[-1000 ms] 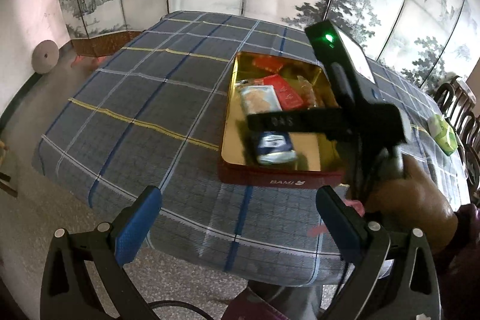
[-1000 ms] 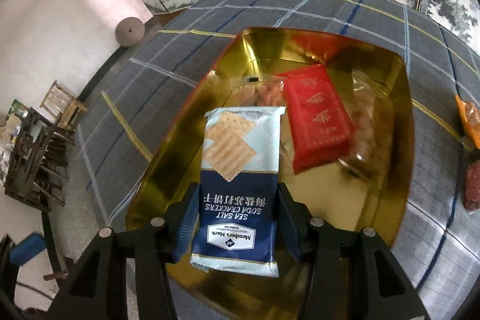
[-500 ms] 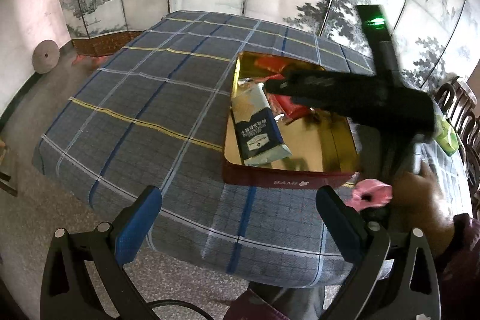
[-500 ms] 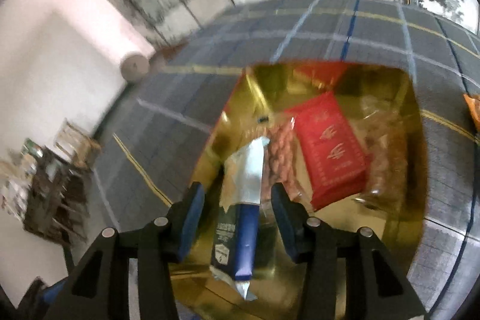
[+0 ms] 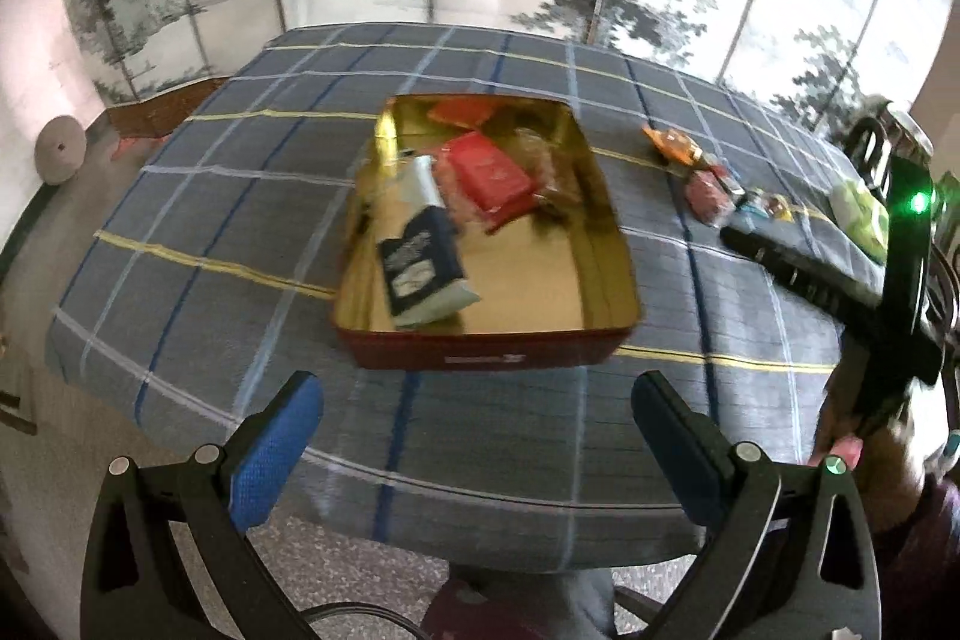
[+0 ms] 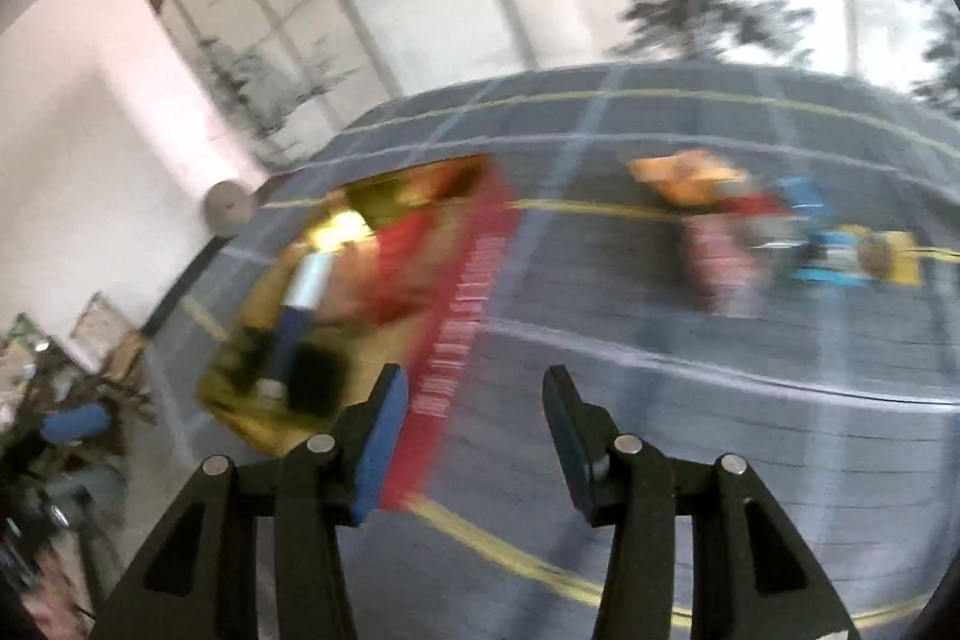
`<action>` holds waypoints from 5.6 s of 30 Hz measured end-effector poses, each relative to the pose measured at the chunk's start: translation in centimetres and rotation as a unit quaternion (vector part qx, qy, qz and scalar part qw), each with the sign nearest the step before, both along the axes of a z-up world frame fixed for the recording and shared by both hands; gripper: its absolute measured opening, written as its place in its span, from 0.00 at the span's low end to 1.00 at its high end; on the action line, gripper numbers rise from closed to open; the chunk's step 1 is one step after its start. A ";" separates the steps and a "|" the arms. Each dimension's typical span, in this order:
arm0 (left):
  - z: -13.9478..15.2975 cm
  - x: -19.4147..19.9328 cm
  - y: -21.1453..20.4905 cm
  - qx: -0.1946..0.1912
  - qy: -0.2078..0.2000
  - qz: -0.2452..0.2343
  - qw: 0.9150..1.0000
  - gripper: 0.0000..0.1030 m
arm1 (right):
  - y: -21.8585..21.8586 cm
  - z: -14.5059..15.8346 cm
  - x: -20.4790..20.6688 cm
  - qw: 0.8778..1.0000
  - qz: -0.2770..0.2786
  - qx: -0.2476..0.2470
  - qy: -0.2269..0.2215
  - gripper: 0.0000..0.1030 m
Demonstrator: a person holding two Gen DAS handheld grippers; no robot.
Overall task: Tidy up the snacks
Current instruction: 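Move the right gripper to the pink candy packet and grasp it, then grasp the pink patterned packet with the left gripper while the right gripper holds the dark packet, then carry the pink packet into the gold tin and open the left gripper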
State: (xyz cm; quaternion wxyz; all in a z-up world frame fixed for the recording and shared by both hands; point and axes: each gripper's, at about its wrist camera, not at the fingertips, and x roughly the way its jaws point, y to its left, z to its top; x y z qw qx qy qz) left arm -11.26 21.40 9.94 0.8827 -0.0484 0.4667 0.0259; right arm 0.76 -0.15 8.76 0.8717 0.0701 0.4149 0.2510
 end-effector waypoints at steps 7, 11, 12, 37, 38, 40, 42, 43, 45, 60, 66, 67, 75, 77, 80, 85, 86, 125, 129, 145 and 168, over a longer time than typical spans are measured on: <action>-0.1 1.2 -3.5 0.020 0.007 -0.034 0.999 0.99 | -7.9 1.3 5.4 0.998 -0.068 -0.015 0.001 0.47; -0.7 2.1 -4.3 0.027 0.017 -0.041 0.999 0.99 | -8.3 0.7 9.5 0.997 -0.068 -0.035 0.020 0.47; -0.8 2.4 -4.5 0.028 0.020 -0.041 0.999 0.99 | -8.4 0.5 10.4 0.997 -0.065 -0.036 0.025 0.47; -2.6 5.5 -9.2 0.028 0.052 -0.079 0.995 0.99 | -17.5 -0.9 10.2 0.995 -0.085 -0.027 0.051 0.42; -2.7 5.6 -9.4 0.030 0.054 -0.081 0.995 0.99 | -17.2 -0.8 9.9 0.996 -0.072 -0.026 0.047 0.42; -2.9 5.8 -9.9 0.034 0.059 -0.086 0.994 0.99 | -15.9 -0.3 9.0 0.999 -0.026 0.007 0.036 0.42; -2.8 5.9 -10.2 0.039 0.060 -0.087 0.994 0.99 | -14.0 0.3 8.5 0.999 0.016 0.035 0.029 0.42; -2.8 6.0 -10.3 0.040 0.059 -0.086 0.994 0.99 | -12.6 0.4 8.8 0.998 0.032 0.044 0.034 0.42; -2.8 6.0 -10.3 0.039 0.059 -0.086 0.994 0.99 | -10.4 0.2 9.5 0.996 0.051 0.053 0.051 0.42; -3.2 6.7 -10.6 0.035 0.063 -0.089 0.993 0.99 | -11.4 -0.5 9.1 0.999 -0.011 -0.007 0.046 0.42; -3.4 6.9 -10.9 0.041 0.068 -0.090 0.993 0.99 | -7.4 -1.0 9.8 0.998 0.036 -0.004 0.050 0.43; -3.5 7.0 -10.8 0.041 0.071 -0.090 0.993 0.99 | -6.7 -1.3 9.9 0.997 0.048 -0.001 0.057 0.44; -3.6 7.4 -11.0 0.043 0.065 -0.090 0.993 0.99 | -9.7 -0.6 9.0 0.998 -0.019 -0.052 0.020 0.57; -3.6 7.5 -11.3 0.042 0.067 -0.095 0.992 0.99 | -10.4 -0.2 8.6 0.999 -0.012 -0.039 0.020 0.57; -3.5 7.5 -11.8 0.042 0.065 -0.101 0.992 0.99 | -9.9 -0.8 8.5 0.998 0.015 -0.052 0.022 0.57; -3.5 7.6 -12.0 0.049 0.066 -0.103 0.991 0.99 | -8.6 -1.3 8.6 0.991 0.050 -0.122 -0.014 0.57; -3.5 7.7 -11.9 0.048 0.068 -0.103 0.991 0.99 | -8.2 -1.1 8.6 0.989 0.061 -0.132 -0.026 0.57; -7.6 21.7 -15.4 0.006 0.137 -0.068 0.988 0.96 | -28.3 -4.8 2.2 0.984 -0.153 -0.092 0.019 0.26; -9.1 22.0 -15.5 -0.011 0.152 -0.064 0.986 0.39 | -28.6 -4.7 2.1 0.984 -0.155 -0.080 0.020 0.26; -5.1 11.7 -15.6 -0.091 0.114 -0.073 0.987 0.18 | -29.2 -4.5 2.1 0.985 -0.156 -0.068 0.023 0.26; -1.3 5.4 -9.4 -0.076 0.052 -0.024 0.995 0.18 | -20.4 -4.5 -0.1 0.989 -0.136 -0.063 0.021 0.26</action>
